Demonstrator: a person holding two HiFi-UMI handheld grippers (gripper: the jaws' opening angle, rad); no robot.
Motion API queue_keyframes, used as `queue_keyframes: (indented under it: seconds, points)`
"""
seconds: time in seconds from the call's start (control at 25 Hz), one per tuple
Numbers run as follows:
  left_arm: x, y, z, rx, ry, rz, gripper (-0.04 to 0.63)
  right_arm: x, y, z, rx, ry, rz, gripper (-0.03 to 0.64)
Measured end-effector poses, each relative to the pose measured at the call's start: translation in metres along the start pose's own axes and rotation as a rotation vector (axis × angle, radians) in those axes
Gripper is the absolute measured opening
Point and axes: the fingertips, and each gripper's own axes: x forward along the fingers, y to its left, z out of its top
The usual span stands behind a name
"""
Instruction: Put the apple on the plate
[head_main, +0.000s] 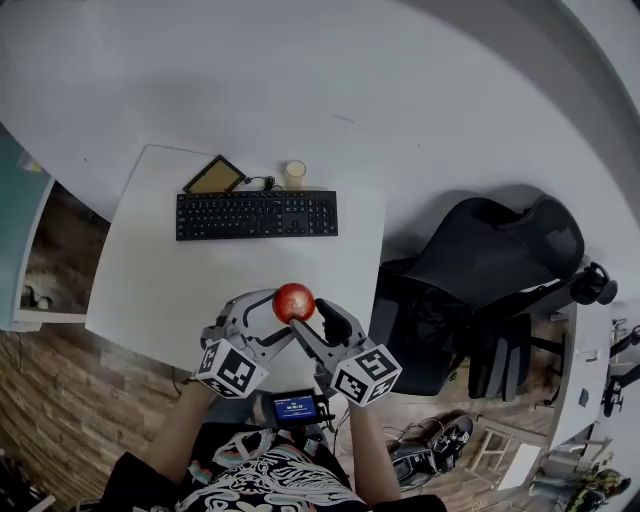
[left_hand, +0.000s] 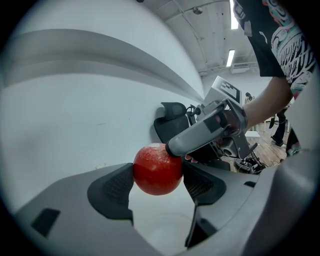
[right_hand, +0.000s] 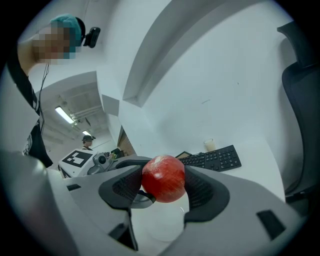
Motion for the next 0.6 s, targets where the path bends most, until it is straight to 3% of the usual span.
queue_keyframes:
  seconds: [0.6]
  points:
    - [-0.03, 0.006, -0.025, -0.014, 0.035, -0.002, 0.308, 0.022, 0.026, -0.02, 0.008, 0.045, 0.018, 0.268]
